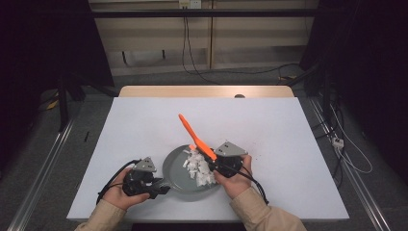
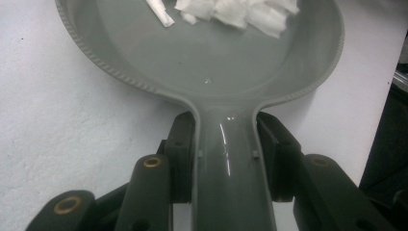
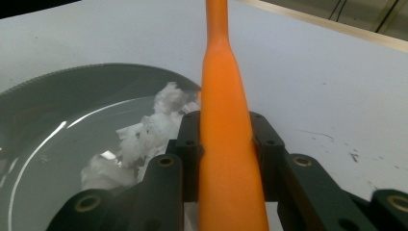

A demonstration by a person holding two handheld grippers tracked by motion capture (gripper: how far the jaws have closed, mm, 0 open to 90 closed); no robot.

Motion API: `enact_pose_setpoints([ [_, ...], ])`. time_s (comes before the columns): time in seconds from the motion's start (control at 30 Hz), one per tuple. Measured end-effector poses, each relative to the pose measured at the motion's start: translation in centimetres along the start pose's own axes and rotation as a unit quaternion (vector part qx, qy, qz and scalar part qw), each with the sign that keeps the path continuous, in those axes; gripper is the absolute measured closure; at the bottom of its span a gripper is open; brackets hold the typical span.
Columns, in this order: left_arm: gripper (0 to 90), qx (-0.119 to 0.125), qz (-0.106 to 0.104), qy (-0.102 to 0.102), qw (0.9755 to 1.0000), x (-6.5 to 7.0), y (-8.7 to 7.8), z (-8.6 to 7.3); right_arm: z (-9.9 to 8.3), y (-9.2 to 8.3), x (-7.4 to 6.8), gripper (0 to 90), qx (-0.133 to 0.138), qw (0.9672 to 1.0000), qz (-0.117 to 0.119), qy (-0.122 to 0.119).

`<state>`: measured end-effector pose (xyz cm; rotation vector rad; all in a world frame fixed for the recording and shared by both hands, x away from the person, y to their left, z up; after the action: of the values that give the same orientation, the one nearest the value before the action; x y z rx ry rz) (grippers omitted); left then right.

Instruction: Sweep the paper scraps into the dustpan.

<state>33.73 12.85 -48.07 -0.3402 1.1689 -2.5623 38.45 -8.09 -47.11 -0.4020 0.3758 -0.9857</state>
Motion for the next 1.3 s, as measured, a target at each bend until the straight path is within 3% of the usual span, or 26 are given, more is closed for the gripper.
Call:
enact_pose_setpoints([
  [0.13,62.2,0.001,0.0,-0.002,1.0,0.0,-0.1,-0.1,0.2,0.1,-0.9,70.8,0.002,0.9999,0.001,-0.016],
  [0.27,62.2,0.001,0.0,-0.003,1.0,0.0,0.0,-0.1,0.8,-0.2,-2.1,71.0,0.015,0.999,0.042,0.009],
  [0.37,62.2,0.002,0.001,0.001,1.0,0.0,0.0,-0.1,1.2,-0.3,-3.1,71.1,0.023,0.9989,0.034,-0.025],
  [0.43,62.2,0.0,0.002,0.001,1.0,0.0,-0.1,-0.2,1.7,-0.6,-3.1,71.0,0.031,0.9986,0.037,-0.021],
  [0.57,62.2,0.001,0.0,-0.001,1.0,0.0,0.0,-0.3,2.4,-1.1,-2.0,71.0,0.043,0.9986,0.032,-0.007],
  [0.8,62.2,-0.002,0.0,0.002,1.0,-0.1,-0.1,-0.4,2.5,-1.4,1.9,71.1,0.052,0.9983,0.001,0.027],
  [0.93,62.2,-0.004,-0.002,-0.001,1.0,-0.1,0.0,-0.5,1.9,-1.3,3.4,71.1,0.047,0.998,-0.01,0.042],
  [1.13,62.2,-0.003,-0.002,0.0,1.0,-0.1,0.0,-0.5,1.2,-0.4,4.3,71.0,0.037,0.9983,-0.027,0.037],
  [1.3,62.2,-0.002,-0.003,0.002,1.0,-0.2,-0.1,-0.5,0.8,-0.2,3.9,70.7,0.014,0.9993,-0.022,0.027],
])
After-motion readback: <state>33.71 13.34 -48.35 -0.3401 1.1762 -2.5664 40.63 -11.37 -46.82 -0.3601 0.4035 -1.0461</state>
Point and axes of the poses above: each handheld gripper's, and its own axes: y roughly forward along the jaws, z roughly out of its top, x roughly to its right, the point moved 7 cm from there along y, roughly forward along the jaws, and after that the axes turned 9 degrees about y, right-handed, at the moved point
